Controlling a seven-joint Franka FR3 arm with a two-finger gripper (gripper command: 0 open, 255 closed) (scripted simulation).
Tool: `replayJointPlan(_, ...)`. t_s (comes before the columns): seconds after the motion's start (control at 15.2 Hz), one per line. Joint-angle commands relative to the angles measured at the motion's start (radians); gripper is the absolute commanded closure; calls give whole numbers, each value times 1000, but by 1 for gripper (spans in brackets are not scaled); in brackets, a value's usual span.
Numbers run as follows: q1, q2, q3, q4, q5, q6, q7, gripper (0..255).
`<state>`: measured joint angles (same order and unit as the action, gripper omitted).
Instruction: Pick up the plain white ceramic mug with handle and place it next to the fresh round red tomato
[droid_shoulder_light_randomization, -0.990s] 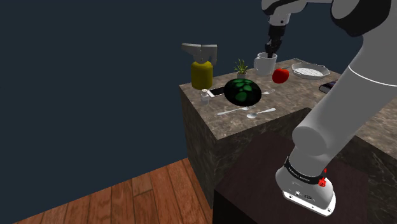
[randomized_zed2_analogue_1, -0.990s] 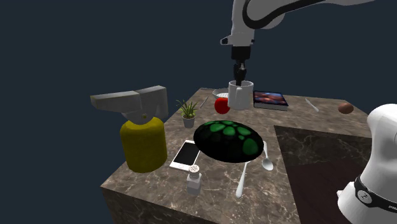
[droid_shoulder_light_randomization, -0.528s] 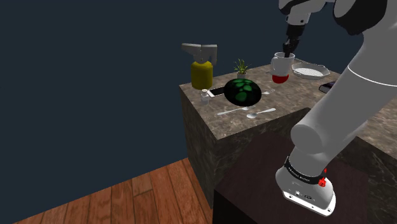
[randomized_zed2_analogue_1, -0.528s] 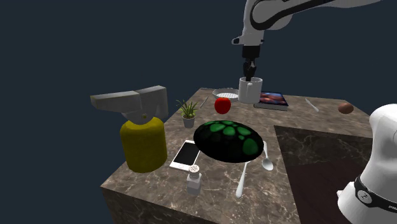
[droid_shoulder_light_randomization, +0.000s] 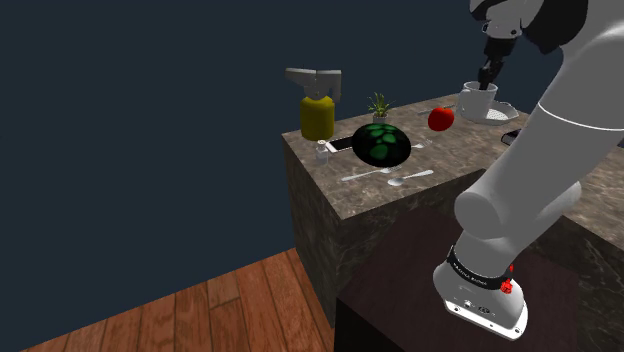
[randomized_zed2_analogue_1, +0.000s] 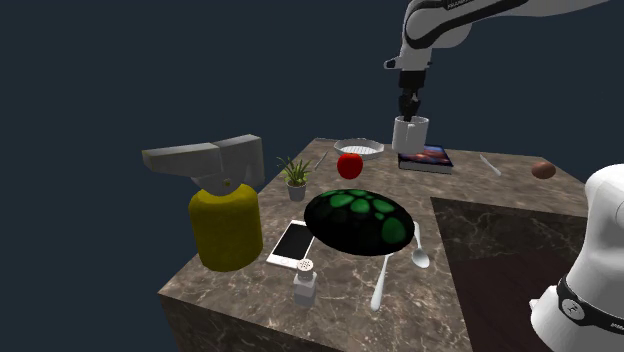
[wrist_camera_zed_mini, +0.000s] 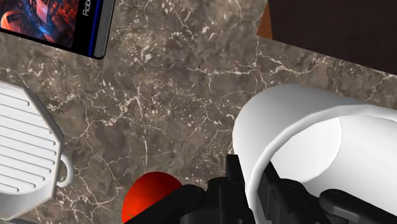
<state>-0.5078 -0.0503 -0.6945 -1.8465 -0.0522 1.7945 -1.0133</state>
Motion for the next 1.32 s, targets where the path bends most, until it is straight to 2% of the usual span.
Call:
replayJointPlan(0.0,-27,49,-35,48,31,-8,-71,255)
replayJointPlan(0.2,-69,108,-74,100,72,-16,-161,255)
replayJointPlan(1.25,-76,147,-71,-80,103,192,-180,255)
